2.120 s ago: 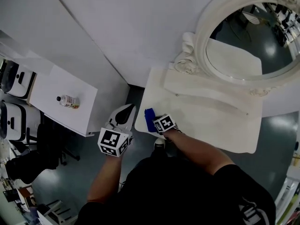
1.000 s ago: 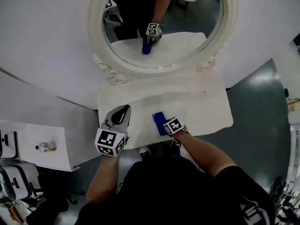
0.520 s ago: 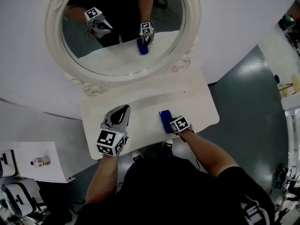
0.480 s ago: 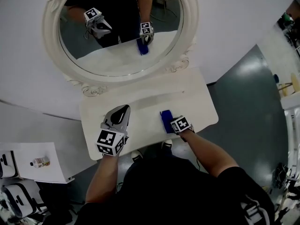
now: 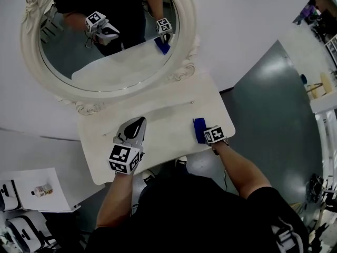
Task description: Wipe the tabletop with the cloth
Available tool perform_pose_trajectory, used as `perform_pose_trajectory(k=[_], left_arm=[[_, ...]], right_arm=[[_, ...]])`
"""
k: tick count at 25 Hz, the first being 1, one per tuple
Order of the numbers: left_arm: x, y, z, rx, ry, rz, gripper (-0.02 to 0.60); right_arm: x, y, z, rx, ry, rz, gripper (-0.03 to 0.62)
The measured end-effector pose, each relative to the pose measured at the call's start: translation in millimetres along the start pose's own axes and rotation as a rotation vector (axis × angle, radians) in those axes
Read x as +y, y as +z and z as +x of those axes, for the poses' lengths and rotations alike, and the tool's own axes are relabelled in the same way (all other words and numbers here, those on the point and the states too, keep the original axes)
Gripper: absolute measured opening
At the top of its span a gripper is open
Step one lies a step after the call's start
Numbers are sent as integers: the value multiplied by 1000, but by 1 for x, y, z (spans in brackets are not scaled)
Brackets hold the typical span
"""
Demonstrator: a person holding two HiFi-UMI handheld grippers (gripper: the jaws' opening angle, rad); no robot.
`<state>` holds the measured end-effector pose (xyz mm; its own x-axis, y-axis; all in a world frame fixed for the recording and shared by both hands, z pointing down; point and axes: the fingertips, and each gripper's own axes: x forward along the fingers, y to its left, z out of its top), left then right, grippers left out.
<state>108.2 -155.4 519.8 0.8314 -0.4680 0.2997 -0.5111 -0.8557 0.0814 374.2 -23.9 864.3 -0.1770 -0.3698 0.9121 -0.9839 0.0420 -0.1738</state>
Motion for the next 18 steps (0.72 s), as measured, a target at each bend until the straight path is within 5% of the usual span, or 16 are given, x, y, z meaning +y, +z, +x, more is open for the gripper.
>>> perform_pose_trajectory(k=[11, 18], left_arm=[[-24, 1, 26, 6, -29, 8, 12], [-22, 2, 17, 5, -12, 11, 12]], right_arm=[[-103, -31, -33, -13, -128, 146, 44], [-125, -37, -42, -1, -179, 170, 44]])
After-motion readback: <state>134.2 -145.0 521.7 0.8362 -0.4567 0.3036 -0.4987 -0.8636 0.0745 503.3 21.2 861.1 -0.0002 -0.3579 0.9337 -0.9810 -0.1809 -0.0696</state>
